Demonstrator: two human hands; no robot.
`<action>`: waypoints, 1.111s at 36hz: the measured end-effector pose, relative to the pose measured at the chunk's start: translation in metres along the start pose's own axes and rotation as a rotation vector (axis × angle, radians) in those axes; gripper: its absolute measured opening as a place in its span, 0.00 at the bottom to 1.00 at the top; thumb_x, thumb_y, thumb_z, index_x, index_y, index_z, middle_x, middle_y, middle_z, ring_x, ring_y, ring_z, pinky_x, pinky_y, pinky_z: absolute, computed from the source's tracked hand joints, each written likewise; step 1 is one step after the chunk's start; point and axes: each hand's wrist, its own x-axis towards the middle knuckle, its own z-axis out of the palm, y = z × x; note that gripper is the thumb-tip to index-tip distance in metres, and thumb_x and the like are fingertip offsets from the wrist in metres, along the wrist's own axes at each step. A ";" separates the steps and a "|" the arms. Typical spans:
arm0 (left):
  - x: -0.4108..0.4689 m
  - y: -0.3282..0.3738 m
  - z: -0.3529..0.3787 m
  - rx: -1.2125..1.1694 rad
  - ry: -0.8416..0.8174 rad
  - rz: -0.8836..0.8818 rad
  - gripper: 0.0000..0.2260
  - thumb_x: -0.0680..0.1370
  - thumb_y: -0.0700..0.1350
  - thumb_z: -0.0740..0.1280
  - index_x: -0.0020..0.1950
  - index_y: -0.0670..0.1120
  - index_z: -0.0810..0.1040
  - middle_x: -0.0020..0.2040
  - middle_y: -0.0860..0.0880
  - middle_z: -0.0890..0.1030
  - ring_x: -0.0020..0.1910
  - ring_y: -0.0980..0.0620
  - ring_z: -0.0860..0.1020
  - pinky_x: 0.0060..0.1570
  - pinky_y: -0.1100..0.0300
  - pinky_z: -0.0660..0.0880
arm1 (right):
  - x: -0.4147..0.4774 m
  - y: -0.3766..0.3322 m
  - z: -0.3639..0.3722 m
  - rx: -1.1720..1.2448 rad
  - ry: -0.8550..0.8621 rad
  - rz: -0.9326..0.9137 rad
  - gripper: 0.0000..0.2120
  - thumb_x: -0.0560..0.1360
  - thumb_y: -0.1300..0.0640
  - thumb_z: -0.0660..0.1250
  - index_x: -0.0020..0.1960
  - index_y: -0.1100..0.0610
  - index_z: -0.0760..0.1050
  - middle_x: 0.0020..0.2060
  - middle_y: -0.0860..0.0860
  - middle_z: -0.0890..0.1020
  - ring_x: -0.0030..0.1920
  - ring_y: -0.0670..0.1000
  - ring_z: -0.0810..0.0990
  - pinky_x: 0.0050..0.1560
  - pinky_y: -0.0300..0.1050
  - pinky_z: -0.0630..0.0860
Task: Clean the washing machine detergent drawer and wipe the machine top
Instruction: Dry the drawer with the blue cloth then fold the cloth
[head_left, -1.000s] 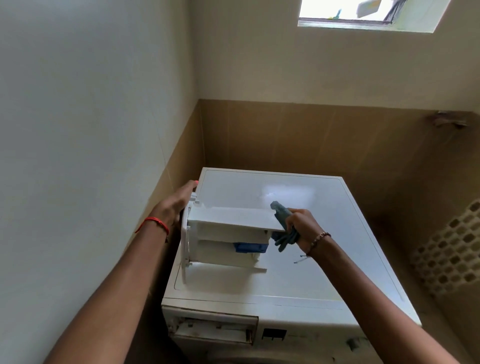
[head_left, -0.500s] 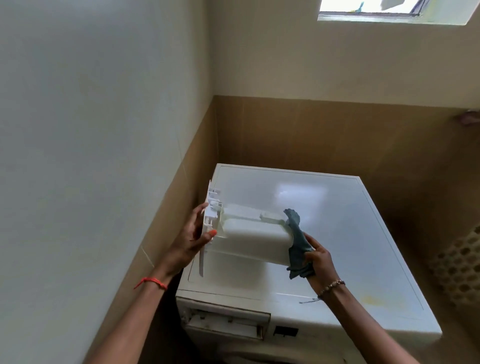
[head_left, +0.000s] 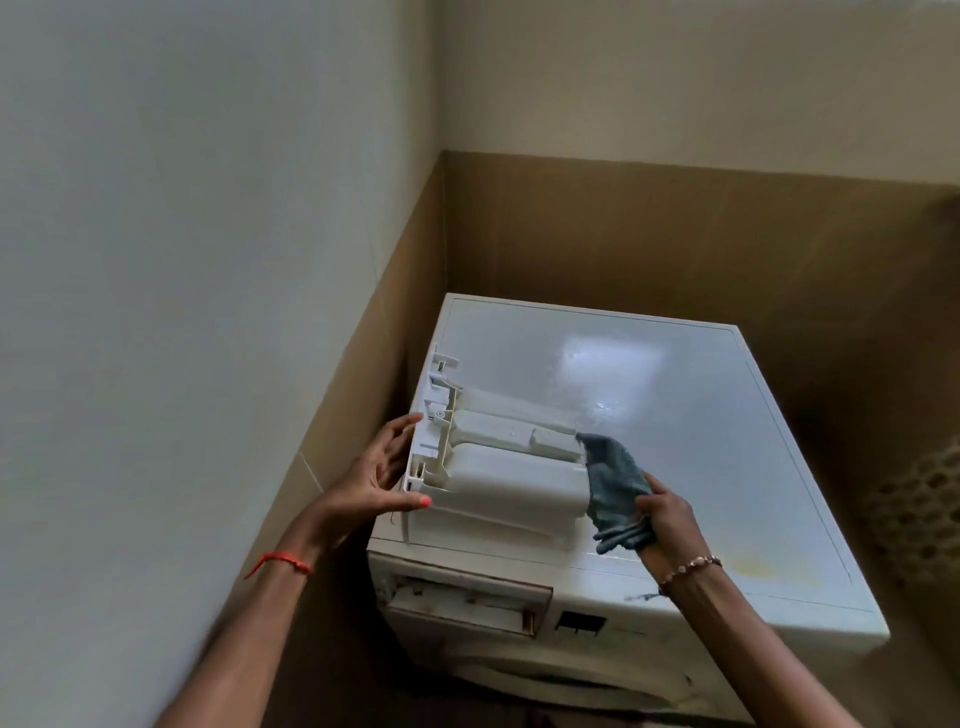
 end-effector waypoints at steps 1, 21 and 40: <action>0.002 0.005 0.000 0.004 -0.017 -0.024 0.44 0.60 0.49 0.79 0.71 0.60 0.59 0.71 0.58 0.64 0.69 0.60 0.66 0.67 0.58 0.67 | -0.001 -0.003 0.004 -0.058 0.017 -0.056 0.25 0.71 0.77 0.47 0.64 0.66 0.70 0.40 0.62 0.76 0.31 0.59 0.74 0.18 0.38 0.71; 0.068 0.030 0.036 0.380 0.417 -0.114 0.23 0.83 0.40 0.51 0.77 0.46 0.51 0.74 0.44 0.64 0.70 0.47 0.65 0.60 0.65 0.61 | 0.013 0.084 0.138 -1.672 -0.160 -0.894 0.49 0.63 0.61 0.65 0.72 0.62 0.35 0.72 0.60 0.36 0.72 0.61 0.33 0.70 0.57 0.27; 0.064 0.034 0.042 0.438 0.450 -0.124 0.25 0.82 0.35 0.51 0.77 0.51 0.50 0.73 0.46 0.65 0.64 0.51 0.67 0.49 0.70 0.60 | 0.033 0.069 0.058 -1.815 -0.129 -1.071 0.37 0.59 0.70 0.58 0.69 0.64 0.64 0.66 0.62 0.72 0.67 0.61 0.70 0.64 0.58 0.69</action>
